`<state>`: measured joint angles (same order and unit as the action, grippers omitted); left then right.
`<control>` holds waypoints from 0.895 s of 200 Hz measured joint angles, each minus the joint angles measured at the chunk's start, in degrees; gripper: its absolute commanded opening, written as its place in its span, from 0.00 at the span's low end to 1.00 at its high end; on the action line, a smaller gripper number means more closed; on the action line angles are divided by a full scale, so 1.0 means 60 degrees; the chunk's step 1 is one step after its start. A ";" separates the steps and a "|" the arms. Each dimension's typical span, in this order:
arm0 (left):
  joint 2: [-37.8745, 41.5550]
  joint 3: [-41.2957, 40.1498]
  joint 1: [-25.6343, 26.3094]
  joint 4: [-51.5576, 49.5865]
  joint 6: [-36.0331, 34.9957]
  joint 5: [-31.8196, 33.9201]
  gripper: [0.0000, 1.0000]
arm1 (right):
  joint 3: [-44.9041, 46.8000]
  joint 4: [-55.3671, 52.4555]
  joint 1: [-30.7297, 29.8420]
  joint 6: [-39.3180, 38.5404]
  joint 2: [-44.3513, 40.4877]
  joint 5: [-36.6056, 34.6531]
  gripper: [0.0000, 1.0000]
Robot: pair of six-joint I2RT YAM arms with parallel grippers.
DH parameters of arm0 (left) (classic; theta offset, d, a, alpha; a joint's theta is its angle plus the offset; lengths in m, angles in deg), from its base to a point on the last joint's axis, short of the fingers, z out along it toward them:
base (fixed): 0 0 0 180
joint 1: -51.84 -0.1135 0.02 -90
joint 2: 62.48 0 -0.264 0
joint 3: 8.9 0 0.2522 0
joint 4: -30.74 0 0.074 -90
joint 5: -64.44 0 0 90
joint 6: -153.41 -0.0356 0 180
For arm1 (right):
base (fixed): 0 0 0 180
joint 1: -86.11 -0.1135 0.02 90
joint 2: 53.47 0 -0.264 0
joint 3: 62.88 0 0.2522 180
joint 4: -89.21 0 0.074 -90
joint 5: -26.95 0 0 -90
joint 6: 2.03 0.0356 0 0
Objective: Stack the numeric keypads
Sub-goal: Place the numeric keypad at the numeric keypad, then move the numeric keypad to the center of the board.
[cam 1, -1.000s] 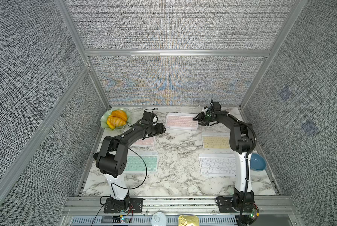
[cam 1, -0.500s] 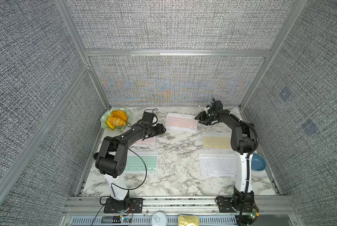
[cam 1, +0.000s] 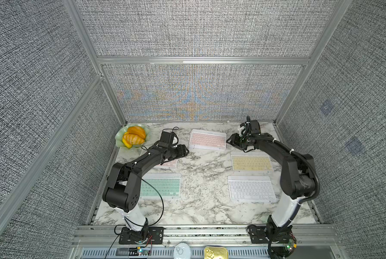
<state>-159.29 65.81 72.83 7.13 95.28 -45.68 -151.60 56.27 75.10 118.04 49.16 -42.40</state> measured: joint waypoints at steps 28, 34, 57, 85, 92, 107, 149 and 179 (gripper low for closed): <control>0.0306 -0.0678 0.0106 0.0135 0.0004 -0.0153 0.67 | 0.1628 -0.0149 -0.0561 0.0120 -0.1592 -0.0725 0.54; 0.0368 -0.0750 0.0149 0.0138 0.0004 -0.0149 0.67 | 0.1894 -0.0248 -0.0678 0.0120 -0.1891 -0.0871 0.55; 0.0739 -0.0951 0.0514 0.0171 -0.0015 -0.0073 0.67 | 0.2896 -0.0801 -0.1151 0.0149 -0.3027 -0.1311 0.57; 0.1111 -0.1122 0.1064 0.0208 -0.0029 0.0135 0.67 | 0.3792 -0.1486 -0.1687 0.0302 -0.4065 -0.1723 0.57; 0.1158 -0.1177 0.1173 0.0208 -0.0033 0.0229 0.67 | 0.3949 -0.1708 -0.1854 0.0364 -0.4222 -0.1810 0.57; 0.1257 -0.1319 0.1373 0.0200 -0.0033 0.0368 0.67 | 0.4269 -0.2116 -0.2182 0.0506 -0.4535 -0.1902 0.57; 0.1490 -0.1639 0.1628 0.0186 -0.0022 0.0616 0.67 | 0.5009 -0.2841 -0.2466 0.0834 -0.4943 -0.2255 0.58; 0.1475 -0.1719 0.1676 0.0193 0.0011 0.0725 0.67 | 0.5169 -0.3009 -0.2492 0.0849 -0.4626 -0.2503 0.58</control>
<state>-150.44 55.50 82.88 8.29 95.35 -41.33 -120.59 38.22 60.15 123.13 21.40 -57.42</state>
